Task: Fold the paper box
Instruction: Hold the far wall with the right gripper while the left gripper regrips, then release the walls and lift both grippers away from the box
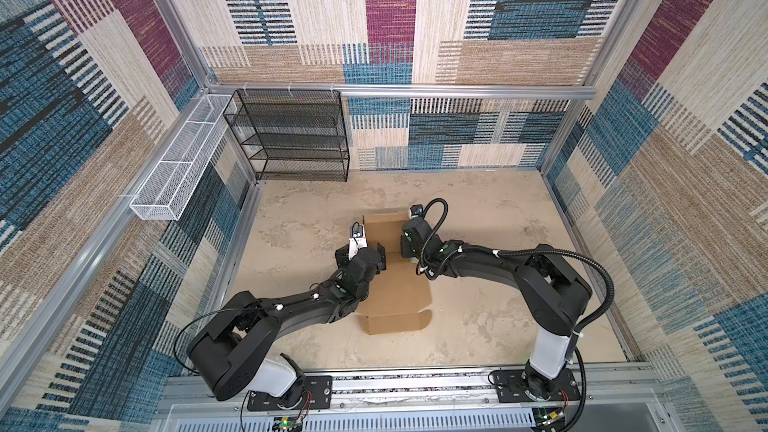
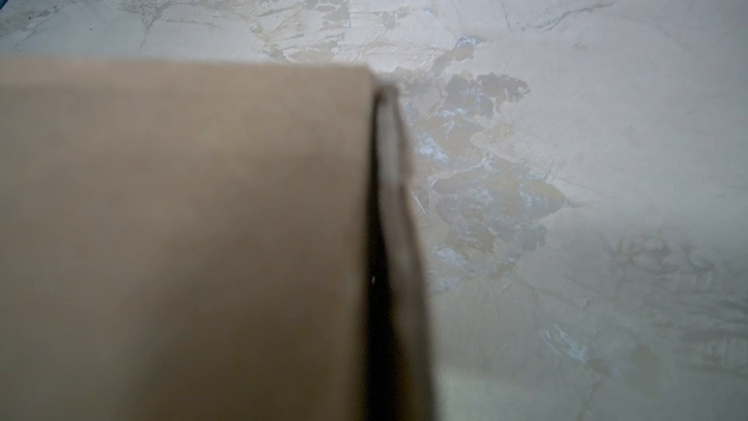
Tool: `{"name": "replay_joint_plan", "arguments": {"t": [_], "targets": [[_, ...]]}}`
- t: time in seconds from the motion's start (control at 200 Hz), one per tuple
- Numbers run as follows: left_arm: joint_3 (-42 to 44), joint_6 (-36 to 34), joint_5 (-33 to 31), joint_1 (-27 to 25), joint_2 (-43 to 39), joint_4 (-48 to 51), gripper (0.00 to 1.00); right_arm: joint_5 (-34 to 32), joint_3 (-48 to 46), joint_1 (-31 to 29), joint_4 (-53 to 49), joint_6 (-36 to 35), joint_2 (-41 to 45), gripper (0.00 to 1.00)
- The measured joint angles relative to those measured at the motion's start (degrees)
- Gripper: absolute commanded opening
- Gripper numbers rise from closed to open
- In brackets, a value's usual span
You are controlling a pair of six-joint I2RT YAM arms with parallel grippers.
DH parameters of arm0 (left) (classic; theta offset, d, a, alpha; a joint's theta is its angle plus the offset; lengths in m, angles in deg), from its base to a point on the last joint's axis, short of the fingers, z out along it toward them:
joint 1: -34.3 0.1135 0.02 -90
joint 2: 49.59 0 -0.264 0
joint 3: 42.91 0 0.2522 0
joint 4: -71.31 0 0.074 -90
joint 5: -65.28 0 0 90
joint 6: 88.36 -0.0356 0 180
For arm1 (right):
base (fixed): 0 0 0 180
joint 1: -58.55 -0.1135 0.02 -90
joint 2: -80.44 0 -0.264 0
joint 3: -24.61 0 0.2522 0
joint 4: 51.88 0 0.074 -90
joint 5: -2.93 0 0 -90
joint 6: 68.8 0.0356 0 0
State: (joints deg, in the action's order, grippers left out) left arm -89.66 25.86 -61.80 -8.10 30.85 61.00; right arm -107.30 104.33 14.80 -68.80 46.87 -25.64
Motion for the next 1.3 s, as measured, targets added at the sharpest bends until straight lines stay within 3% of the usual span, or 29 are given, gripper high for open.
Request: {"name": "replay_joint_plan", "arguments": {"t": [0.421, 0.671, 0.971, 1.302], "targets": [[3.32, 0.57, -0.07, -0.09, -20.70, 6.91, 0.99, 6.36, 13.99, 1.60, -17.07, -0.09, -3.96, 0.06], [3.74, -2.60, -0.42, 0.09, -32.72, 13.62, 0.99, 14.05, 18.03, 4.94, -28.20, -0.55, -5.62, 0.05], [2.82, -4.68, 0.00, 1.01, -35.15, 20.68, 0.98, 23.76, 24.13, 9.75, -38.56, -2.54, -10.25, 0.04], [2.84, -4.74, 1.25, 1.01, -40.63, 25.00, 0.97, 29.70, 33.42, 12.28, -47.52, -4.57, -16.76, 0.06]]}}
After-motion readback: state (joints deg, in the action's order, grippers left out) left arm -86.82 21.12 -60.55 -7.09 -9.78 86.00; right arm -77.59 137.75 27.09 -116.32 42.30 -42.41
